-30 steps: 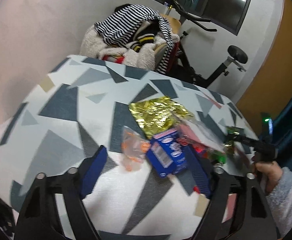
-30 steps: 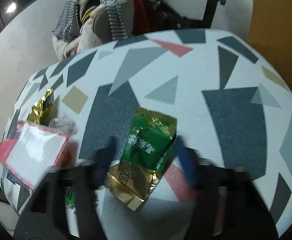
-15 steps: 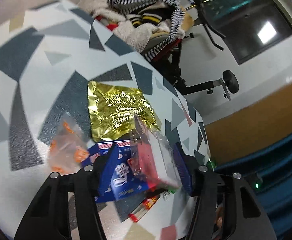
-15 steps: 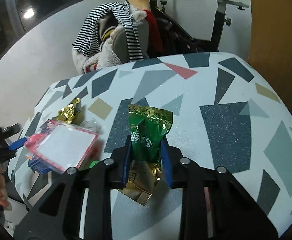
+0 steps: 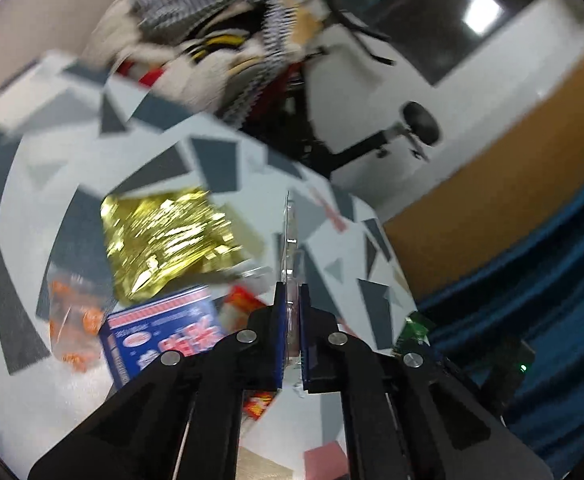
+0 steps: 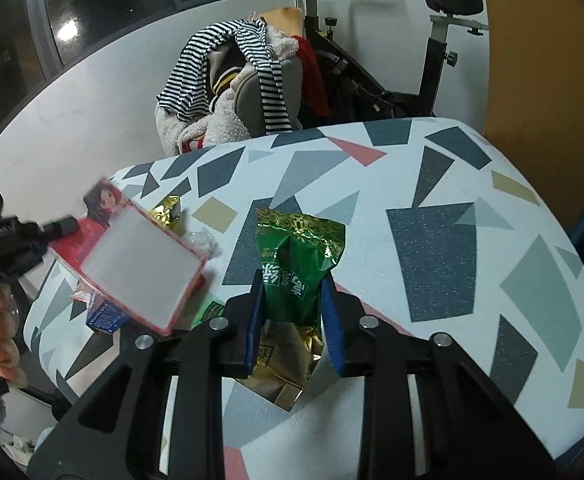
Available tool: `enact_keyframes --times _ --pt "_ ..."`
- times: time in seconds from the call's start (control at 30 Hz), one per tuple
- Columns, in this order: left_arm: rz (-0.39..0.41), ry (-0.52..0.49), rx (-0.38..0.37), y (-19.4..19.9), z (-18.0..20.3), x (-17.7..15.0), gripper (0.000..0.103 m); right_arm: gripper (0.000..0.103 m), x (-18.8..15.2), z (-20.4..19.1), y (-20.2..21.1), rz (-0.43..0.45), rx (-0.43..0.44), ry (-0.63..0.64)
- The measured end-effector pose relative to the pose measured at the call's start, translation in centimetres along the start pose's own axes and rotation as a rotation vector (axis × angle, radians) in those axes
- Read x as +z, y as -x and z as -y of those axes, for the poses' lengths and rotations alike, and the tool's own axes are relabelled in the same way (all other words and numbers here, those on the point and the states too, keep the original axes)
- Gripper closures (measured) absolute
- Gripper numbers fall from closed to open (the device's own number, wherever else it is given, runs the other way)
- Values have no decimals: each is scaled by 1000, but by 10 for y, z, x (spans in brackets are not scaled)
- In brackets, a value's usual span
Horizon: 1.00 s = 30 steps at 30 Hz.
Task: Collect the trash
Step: 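Lift both held items off the table and lower them toward the bin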
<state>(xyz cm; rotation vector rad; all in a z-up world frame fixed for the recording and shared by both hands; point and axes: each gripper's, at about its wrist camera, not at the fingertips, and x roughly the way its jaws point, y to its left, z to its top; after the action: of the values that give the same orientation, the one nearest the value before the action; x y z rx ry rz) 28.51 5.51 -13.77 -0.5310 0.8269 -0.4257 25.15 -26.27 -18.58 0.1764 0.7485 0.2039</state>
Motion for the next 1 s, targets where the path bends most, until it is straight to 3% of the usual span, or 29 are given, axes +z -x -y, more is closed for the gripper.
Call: enact_keyframes --times 0.13,0.43,1.0 --pt "24 -79 -10 16 30 1 97 74 -2 -3 14 10 0 7" --pt "22 -138 -39 50 59 -15 97 74 -10 -16 48 28 16 35" --pt "-9 -204 -65 117 79 -103 97 74 -56 -48 105 21 103 98"
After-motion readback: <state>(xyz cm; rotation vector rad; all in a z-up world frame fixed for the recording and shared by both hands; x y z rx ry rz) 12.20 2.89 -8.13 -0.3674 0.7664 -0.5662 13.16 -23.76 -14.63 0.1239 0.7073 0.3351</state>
